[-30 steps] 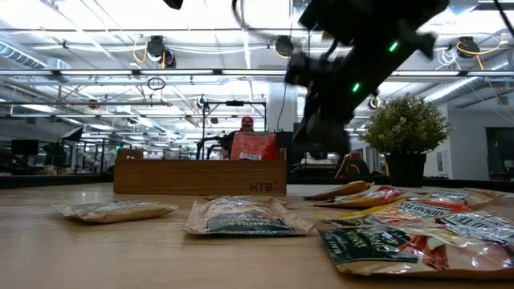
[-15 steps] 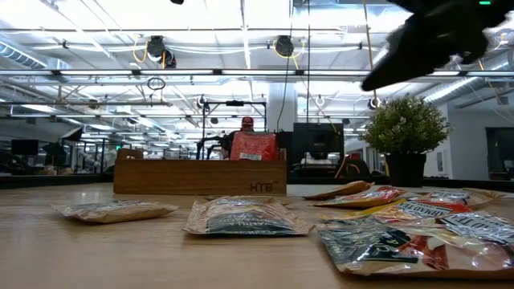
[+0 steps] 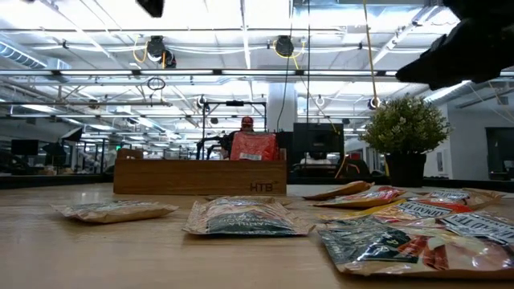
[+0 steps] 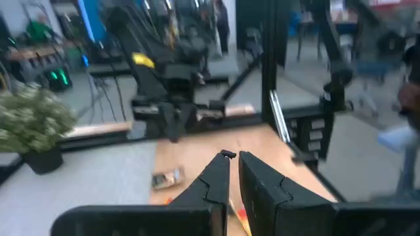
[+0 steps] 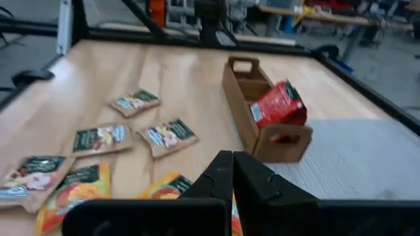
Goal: Pick & Place Tea
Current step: Put the yellow tea bag into the left section of the wooden organizer
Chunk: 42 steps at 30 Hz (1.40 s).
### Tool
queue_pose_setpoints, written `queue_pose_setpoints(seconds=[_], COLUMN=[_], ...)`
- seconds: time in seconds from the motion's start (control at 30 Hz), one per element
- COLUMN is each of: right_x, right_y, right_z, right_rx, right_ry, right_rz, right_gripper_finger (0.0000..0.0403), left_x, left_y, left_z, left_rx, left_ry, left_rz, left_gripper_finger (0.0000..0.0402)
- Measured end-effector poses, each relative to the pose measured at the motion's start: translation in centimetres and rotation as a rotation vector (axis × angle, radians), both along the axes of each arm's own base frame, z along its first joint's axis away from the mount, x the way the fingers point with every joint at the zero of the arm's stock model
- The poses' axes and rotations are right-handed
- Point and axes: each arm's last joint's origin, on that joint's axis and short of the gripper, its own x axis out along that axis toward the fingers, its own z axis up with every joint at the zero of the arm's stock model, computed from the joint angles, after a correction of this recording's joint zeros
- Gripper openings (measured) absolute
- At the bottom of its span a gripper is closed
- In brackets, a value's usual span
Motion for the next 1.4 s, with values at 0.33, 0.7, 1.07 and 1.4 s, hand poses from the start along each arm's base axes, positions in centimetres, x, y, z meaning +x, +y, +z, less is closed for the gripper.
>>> queue_pose_setpoints(seconds=[0.33,0.7,1.07,1.4], right_x=[-0.1,3.7,8.6,8.6], right_y=[0.5,2.1,1.5,0.8], right_z=[0.1,-1.3,-4.6,-5.8], right_rx=[-0.032,-0.332,-0.574,-0.543], right_ry=[-0.041,0.257,0.459,0.546], right_rz=[0.244,0.271,0.177,0.221], right_gripper_finger=[0.0,0.0131,0.0176,0.0171], left_x=[-4.8,-5.0,-5.0,-5.0], left_y=[3.1,3.3,3.3,3.3], left_z=[-5.1,-5.7,-5.8,-5.8], left_rx=[-0.16,-0.118,-0.129,-0.121], left_ry=[-0.062,-0.055,-0.052,-0.05], left_rz=[0.077,0.093,0.093,0.093], left_gripper_finger=[0.0042,0.0042,0.0042,0.0042])
